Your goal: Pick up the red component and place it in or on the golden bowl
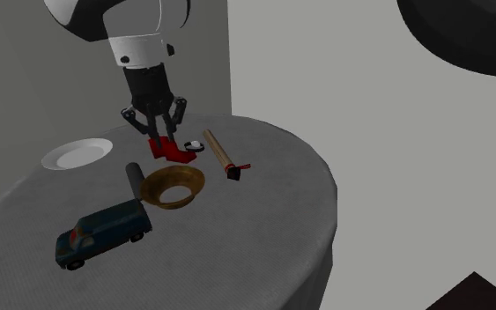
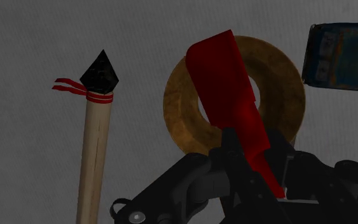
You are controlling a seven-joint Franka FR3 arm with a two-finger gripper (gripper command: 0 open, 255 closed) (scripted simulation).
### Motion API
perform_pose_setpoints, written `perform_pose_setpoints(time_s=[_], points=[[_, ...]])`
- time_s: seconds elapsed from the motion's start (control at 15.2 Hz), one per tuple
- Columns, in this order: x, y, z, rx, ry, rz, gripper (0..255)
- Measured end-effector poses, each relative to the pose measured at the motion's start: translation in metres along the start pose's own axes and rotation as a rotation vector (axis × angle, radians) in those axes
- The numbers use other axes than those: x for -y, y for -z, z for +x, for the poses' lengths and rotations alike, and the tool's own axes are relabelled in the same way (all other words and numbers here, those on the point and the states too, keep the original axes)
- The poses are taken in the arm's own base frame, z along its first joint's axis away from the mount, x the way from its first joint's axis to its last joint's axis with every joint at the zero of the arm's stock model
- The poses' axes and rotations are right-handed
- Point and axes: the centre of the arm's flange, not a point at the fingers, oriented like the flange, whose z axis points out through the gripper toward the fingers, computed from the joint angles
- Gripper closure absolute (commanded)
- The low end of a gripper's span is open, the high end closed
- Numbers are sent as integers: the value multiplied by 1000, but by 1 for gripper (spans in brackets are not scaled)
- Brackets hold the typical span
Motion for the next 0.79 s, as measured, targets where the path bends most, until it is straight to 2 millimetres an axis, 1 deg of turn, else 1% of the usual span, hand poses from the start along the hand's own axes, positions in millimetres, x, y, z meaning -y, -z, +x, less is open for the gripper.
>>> perform_pose_setpoints(time_s=[0.2, 0.79], points=[[3, -12, 5, 0, -1, -1, 255], [4, -60, 7, 1, -1, -1, 255]])
